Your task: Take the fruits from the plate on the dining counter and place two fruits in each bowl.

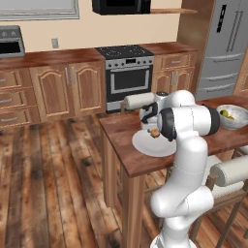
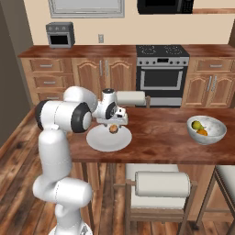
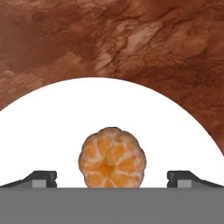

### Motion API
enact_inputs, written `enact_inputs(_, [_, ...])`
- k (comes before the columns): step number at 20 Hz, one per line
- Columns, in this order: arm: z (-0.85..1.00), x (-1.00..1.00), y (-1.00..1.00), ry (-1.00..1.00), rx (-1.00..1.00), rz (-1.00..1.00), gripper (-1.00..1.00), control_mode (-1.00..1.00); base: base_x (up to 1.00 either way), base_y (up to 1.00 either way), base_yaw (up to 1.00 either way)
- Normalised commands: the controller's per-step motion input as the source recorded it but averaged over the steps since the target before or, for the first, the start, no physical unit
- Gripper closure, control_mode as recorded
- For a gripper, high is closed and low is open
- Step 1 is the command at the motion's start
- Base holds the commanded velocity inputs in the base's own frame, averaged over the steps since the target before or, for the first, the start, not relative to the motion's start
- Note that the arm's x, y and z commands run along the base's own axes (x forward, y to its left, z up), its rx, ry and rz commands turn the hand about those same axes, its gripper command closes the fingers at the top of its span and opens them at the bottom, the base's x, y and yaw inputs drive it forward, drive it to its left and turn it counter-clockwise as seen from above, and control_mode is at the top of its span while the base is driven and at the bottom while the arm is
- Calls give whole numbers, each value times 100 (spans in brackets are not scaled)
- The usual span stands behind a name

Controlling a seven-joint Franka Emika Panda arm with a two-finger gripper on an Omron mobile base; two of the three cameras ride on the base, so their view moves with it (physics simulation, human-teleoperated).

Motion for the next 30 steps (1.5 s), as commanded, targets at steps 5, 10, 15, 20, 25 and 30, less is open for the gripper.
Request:
enact_inputs(5, [-24, -4, -3, 0, 2, -1, -100, -100, 0, 0, 0])
enact_inputs(10, [-30, 0, 0, 1, 0, -1, -100, -100, 0, 0, 0])
enact_inputs(15, [-18, 1, 0, 0, 0, 0, -100, -100, 0, 0, 0])
enact_inputs(20, [-1, 1, 0, 0, 0, 0, 100, -100, 0, 0, 0])
enact_inputs(25, [0, 0, 0, 0, 0, 0, 100, -100, 0, 0, 0])
enact_inputs(30, [11, -23, 0, -2, 0, 0, 100, -100, 0, 0, 0])
